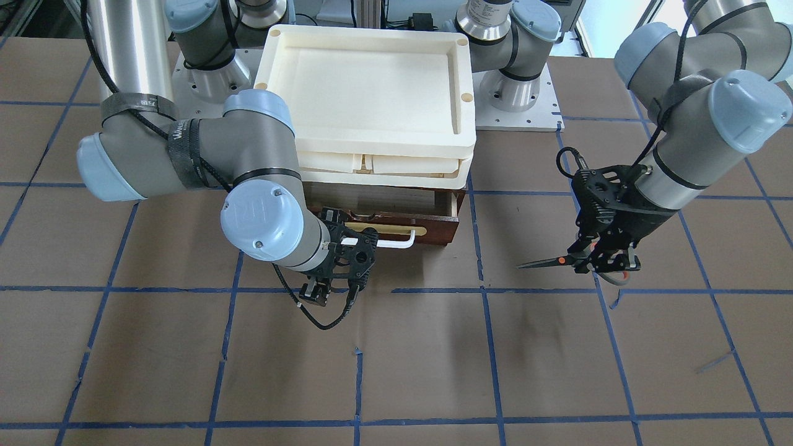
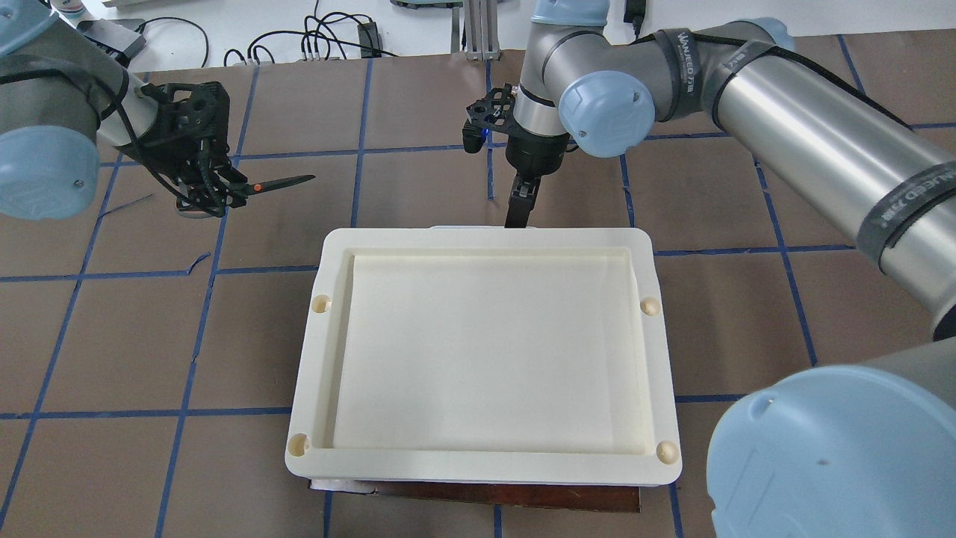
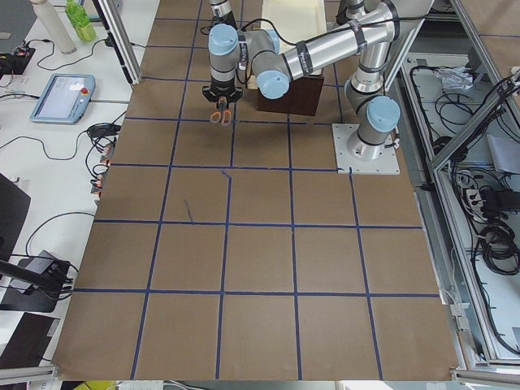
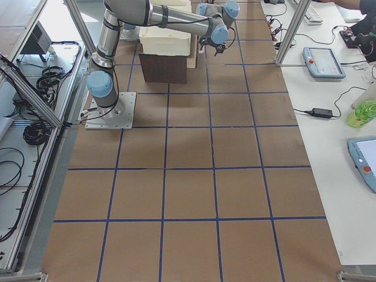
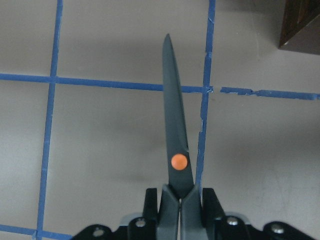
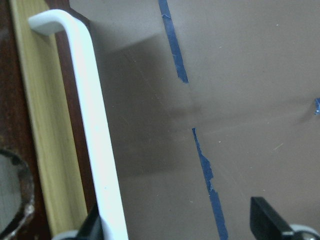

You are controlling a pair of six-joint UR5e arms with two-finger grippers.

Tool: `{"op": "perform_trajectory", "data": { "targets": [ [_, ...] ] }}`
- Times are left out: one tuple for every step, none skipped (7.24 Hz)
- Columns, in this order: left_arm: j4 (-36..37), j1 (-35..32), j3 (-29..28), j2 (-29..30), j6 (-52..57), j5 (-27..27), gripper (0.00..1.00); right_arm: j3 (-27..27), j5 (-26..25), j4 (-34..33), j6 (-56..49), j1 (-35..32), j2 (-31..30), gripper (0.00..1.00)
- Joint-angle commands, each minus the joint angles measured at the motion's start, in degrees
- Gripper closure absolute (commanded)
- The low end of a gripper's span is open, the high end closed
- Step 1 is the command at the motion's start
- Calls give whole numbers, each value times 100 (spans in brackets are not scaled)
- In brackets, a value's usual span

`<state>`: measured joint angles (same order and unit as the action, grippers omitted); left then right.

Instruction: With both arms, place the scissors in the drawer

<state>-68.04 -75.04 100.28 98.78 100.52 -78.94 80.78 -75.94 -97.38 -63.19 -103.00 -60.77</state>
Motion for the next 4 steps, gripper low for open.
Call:
{"op": "perform_trajectory", "data": {
  "targets": [
    [-8,-203,-8,-43,-181,10,87,-237,0,0,0,8,170,0],
    [-8,-213,-8,-78,-217,10,87,-290,0,0,0,25,197,0],
    [-8,-222,0,-78,-217,10,87,-317,0,0,0,43,223,0],
    [-17,-222,0,-78,-226,1,87,-361,0,0,0,52,232,0]
  ]
}}
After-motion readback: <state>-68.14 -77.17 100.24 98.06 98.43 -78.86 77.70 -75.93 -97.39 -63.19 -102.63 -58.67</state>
